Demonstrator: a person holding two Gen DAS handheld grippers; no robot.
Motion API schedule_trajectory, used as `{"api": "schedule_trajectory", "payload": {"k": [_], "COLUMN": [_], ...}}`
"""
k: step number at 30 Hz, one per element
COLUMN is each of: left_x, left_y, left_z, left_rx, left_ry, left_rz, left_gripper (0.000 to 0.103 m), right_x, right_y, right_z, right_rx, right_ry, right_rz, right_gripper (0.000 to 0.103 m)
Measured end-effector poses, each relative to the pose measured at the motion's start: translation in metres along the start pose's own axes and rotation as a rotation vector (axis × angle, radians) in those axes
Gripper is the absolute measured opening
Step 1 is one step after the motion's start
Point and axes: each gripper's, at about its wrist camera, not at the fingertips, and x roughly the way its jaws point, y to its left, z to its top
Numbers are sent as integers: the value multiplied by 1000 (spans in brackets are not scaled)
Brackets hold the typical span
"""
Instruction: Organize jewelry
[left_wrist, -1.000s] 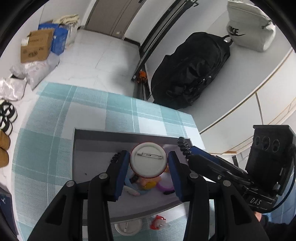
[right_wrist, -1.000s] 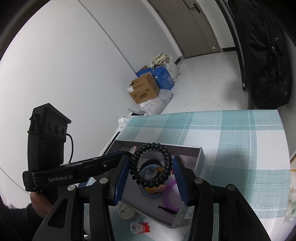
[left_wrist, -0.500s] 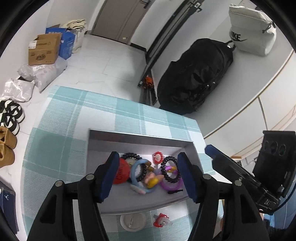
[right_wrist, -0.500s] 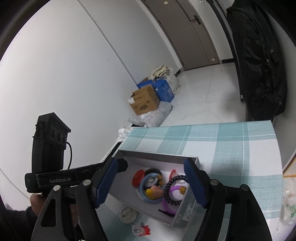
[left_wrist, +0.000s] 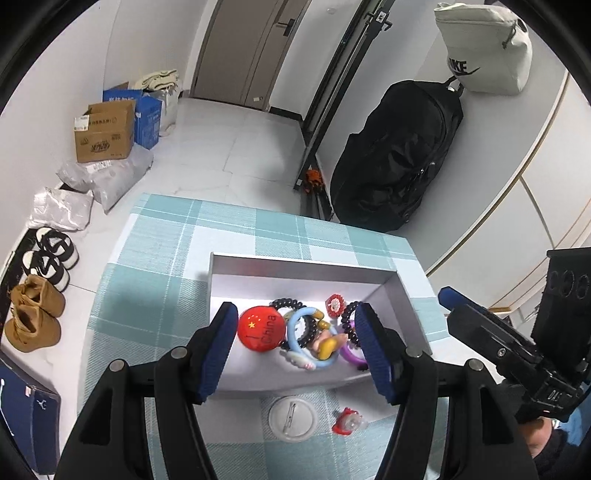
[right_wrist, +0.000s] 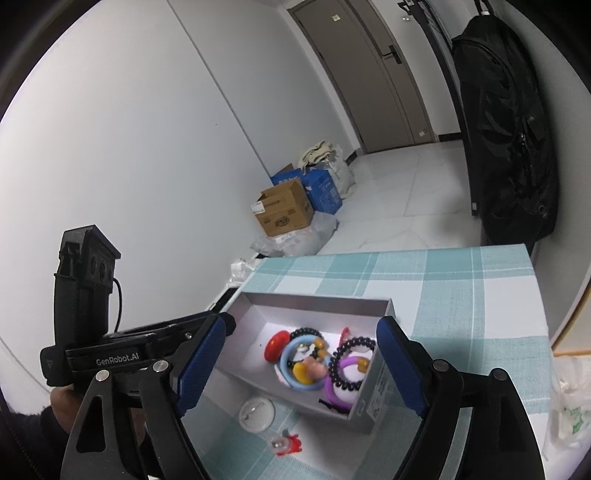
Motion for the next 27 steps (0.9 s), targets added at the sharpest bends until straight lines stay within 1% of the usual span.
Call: {"api": "schedule_trajectory", "payload": {"k": [2,4,10,11,14,15,19,21,23,27], "left_x": [-2,-2,-14,-16,-19,-21,-23,-26,-29,-27], "left_y": [-1,-3,-13,-14,-16,-17,-21,-22,-22,-12], "left_z": [-3,-7,-20,-23,-28,-30,-39,-46,-52,-60], "left_rx": [13,24,61,66,67,69,105,149,170,137], "left_ry": [-1,15,-6,-5,-13,-17,5,4,10,49], "left_rz": [9,2,14,12,23,23,28,56,66,79], "left_gripper": [61,61,62,64,72,74,74,75,75,76], "right_x": [-2,-5,-16,-17,-19,-19,-20,-19,-18,-13], "right_y": [1,2,11,12,14,15,20,22,24,30], "right_z": [-3,-5,-14,-17,-24,-27,-37,-42,-47,-55], "right_rx": [-3,-1,-18,-23,-33,-38,-65,-83,-88,-109], "right_ry": [-2,-6,-3,2,25,36,68,84,103,135], "right_rz": [-6,-10,-36,-46,-73,-81,-99,-117,-131,-130], "right_gripper": [86,89,95,95,95,95,95,95,95,95]}}
